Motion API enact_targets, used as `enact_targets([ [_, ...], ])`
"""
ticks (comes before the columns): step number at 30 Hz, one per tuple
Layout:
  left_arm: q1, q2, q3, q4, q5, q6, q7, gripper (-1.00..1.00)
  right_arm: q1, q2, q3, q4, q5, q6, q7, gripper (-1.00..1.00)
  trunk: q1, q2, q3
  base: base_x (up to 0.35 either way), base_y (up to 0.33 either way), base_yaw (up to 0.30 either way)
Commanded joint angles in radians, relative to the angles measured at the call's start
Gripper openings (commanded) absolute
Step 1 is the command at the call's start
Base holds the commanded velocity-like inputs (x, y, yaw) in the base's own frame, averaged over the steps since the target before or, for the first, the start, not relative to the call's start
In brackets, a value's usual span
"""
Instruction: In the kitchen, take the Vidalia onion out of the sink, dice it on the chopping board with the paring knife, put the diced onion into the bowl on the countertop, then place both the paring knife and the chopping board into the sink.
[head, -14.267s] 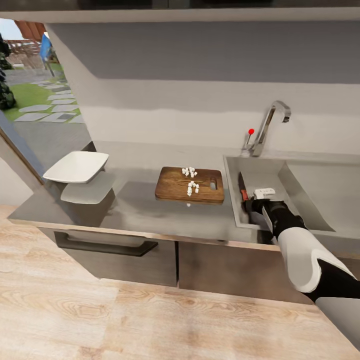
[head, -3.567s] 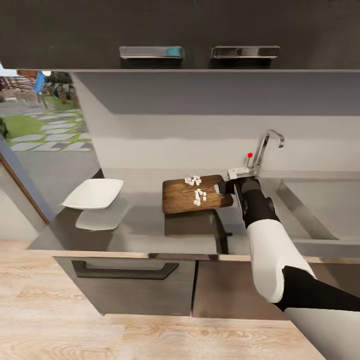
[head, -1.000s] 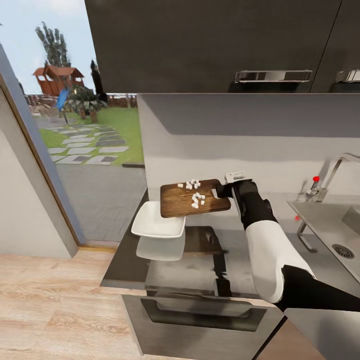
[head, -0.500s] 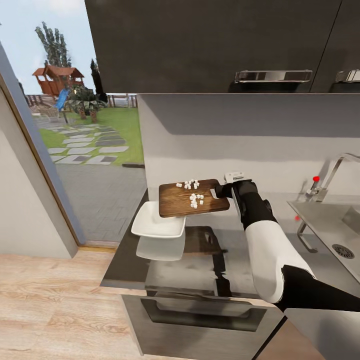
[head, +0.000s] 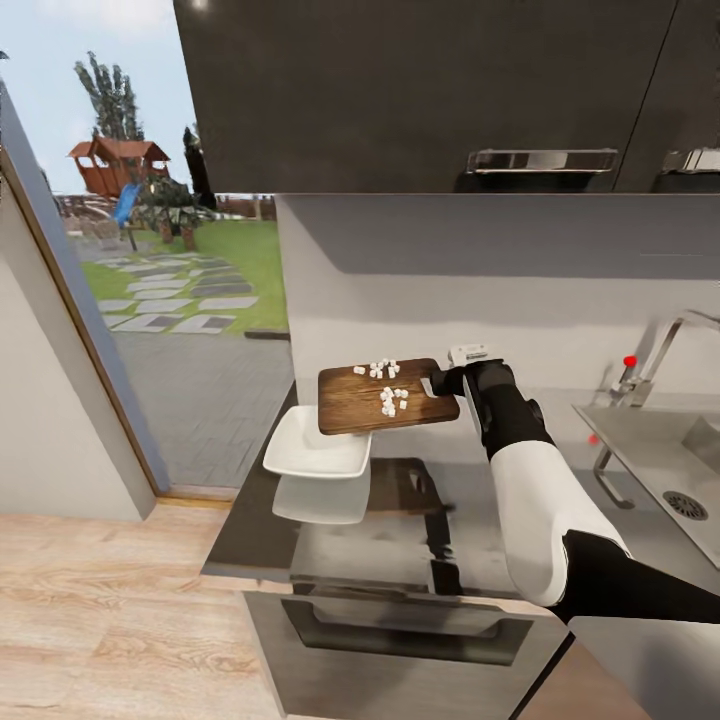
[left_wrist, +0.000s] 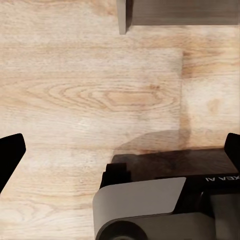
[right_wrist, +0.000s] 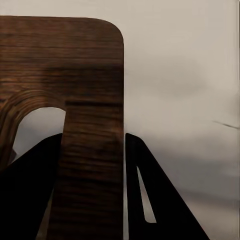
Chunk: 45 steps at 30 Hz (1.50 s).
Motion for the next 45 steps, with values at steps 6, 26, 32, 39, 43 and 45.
enact_targets([
  [6,-0.002,-0.001,-0.009,0.005,0.01,-0.008,0.001,1.0,-0.001,0.001,-0.006,-0.001,0.01,0.002,0.009,-1.0,0.0,-0.001,0.008,0.0,0.0,0.0],
  [26,-0.002,-0.001,-0.009,0.005,0.009,-0.008,0.001,1.0,-0.001,0.001,-0.004,0.007,0.01,0.001,0.007,-1.0,0.0,-0.001,0.04,0.0,0.0,0.0],
  [32,-0.002,-0.001,-0.009,0.005,0.009,-0.008,0.001,1.0,-0.001,0.001,-0.004,0.008,0.01,0.001,0.006,-1.0,0.0,-0.001,0.05,0.0,0.0,0.0],
  [39,-0.002,-0.001,-0.009,0.005,0.009,-0.008,0.001,1.0,-0.001,0.001,-0.004,0.008,0.01,0.001,0.006,-1.0,0.0,-0.001,0.061,0.0,0.0,0.0],
  [43,-0.002,-0.001,-0.009,0.005,0.009,-0.007,0.001,1.0,-0.001,0.001,-0.004,0.008,0.01,0.001,0.006,-1.0,0.0,-0.001,0.067,0.0,0.0,0.0],
  [45,-0.002,-0.001,-0.009,0.005,0.009,-0.008,0.001,1.0,-0.001,0.001,-0.004,0.009,0.01,0.001,0.006,-1.0,0.0,-0.001,0.07,0.0,0.0,0.0],
])
